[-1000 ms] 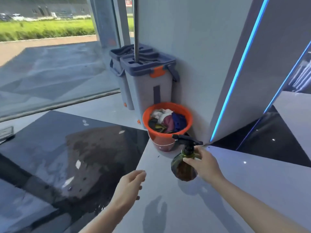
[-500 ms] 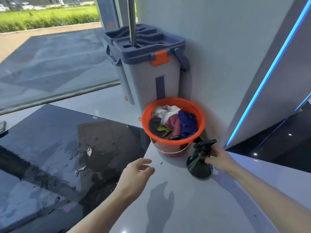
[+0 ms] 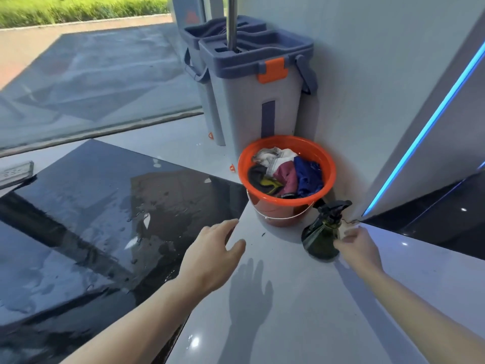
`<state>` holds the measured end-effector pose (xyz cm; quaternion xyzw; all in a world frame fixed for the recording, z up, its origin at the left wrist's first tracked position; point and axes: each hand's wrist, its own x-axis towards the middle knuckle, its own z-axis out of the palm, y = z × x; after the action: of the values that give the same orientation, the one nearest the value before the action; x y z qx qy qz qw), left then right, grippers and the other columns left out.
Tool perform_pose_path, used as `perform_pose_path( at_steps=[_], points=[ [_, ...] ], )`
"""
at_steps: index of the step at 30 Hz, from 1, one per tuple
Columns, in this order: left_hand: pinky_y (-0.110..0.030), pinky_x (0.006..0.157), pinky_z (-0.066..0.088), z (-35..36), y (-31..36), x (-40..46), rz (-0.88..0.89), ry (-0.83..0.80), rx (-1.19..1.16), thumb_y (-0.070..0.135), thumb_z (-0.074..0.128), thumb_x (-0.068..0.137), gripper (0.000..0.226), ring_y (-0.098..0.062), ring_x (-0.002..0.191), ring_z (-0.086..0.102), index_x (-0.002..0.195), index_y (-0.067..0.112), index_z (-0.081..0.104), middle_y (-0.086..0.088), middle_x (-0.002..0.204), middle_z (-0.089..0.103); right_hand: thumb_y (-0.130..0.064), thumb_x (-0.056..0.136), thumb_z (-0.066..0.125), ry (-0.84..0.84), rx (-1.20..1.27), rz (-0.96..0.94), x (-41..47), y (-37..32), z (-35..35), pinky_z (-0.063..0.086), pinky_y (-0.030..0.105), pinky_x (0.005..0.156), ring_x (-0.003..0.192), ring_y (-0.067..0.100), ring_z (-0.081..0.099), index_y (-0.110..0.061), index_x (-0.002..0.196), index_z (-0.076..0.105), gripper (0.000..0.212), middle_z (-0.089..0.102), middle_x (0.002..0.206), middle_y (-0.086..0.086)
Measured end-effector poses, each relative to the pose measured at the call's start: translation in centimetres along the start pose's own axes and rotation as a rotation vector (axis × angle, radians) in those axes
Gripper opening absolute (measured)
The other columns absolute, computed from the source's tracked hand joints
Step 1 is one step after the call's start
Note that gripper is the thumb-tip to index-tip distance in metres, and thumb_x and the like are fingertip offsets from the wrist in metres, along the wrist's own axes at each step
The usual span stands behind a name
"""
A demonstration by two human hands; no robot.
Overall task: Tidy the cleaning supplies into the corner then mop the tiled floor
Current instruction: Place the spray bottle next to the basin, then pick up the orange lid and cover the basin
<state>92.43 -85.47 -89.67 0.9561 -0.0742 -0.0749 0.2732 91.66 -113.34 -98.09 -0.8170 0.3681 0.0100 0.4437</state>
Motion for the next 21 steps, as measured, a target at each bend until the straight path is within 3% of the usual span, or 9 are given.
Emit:
perform_pose_path(
  at_steps=[3,8,13,18,21],
  points=[
    [-0.029,0.109,0.031,-2.5,-1.7,-2.2,0.084,0.092,0.154,0.043,0.041,0.096,0.052,-0.009,0.138,0.027,0.146,0.033,0.033,0.015,0.15,0.036,-0.023,0.083,0.062,0.004,-0.122,-0.115,-4.7,-0.3,2.1,0.047,0.037,0.085,0.097,0.023,0.057,-0.015,0.101,0.059,0.02,0.064,0.108,0.005],
    [-0.032,0.111,0.025,-7.5,-7.1,-7.6,0.036,0.207,0.279,0.044,0.034,0.099,0.053,-0.012,0.142,0.021,0.15,0.03,0.027,0.01,0.157,0.025,-0.035,0.087,0.058,-0.099,-0.3,-0.541,-13.1,-4.3,7.0,0.037,0.031,0.101,0.125,0.016,0.045,-0.02,0.125,0.058,0.041,0.055,0.131,-0.005],
    [-0.035,0.111,0.027,-13.5,-15.2,-15.5,-0.117,0.333,0.301,0.042,0.034,0.099,0.055,-0.016,0.142,0.024,0.151,0.026,0.025,0.005,0.157,0.026,-0.052,0.087,0.046,-0.159,-0.419,-0.847,-21.7,-9.4,12.4,0.031,0.032,0.112,0.136,0.011,0.037,-0.03,0.138,0.046,0.056,0.043,0.147,-0.01],
    [-0.041,0.11,0.03,-18.9,-23.7,-24.8,-0.343,0.435,0.314,0.038,0.039,0.099,0.055,-0.02,0.14,0.028,0.15,0.023,0.029,0.001,0.154,0.032,-0.053,0.086,0.049,-0.28,-0.428,-1.092,-29.7,-12.7,18.2,0.029,0.03,0.112,0.136,0.008,0.036,-0.03,0.138,0.046,0.057,0.044,0.145,-0.012],
    [-0.038,0.11,0.03,-20.9,-27.7,-30.9,-0.475,0.478,0.279,0.03,0.041,0.099,0.05,-0.021,0.137,0.032,0.148,0.02,0.033,-0.001,0.15,0.039,-0.054,0.084,0.048,-0.38,-0.399,-1.191,-34.6,-14.0,21.6,0.027,0.027,0.111,0.135,0.008,0.036,-0.028,0.139,0.045,0.061,0.046,0.143,-0.012]
  ],
)
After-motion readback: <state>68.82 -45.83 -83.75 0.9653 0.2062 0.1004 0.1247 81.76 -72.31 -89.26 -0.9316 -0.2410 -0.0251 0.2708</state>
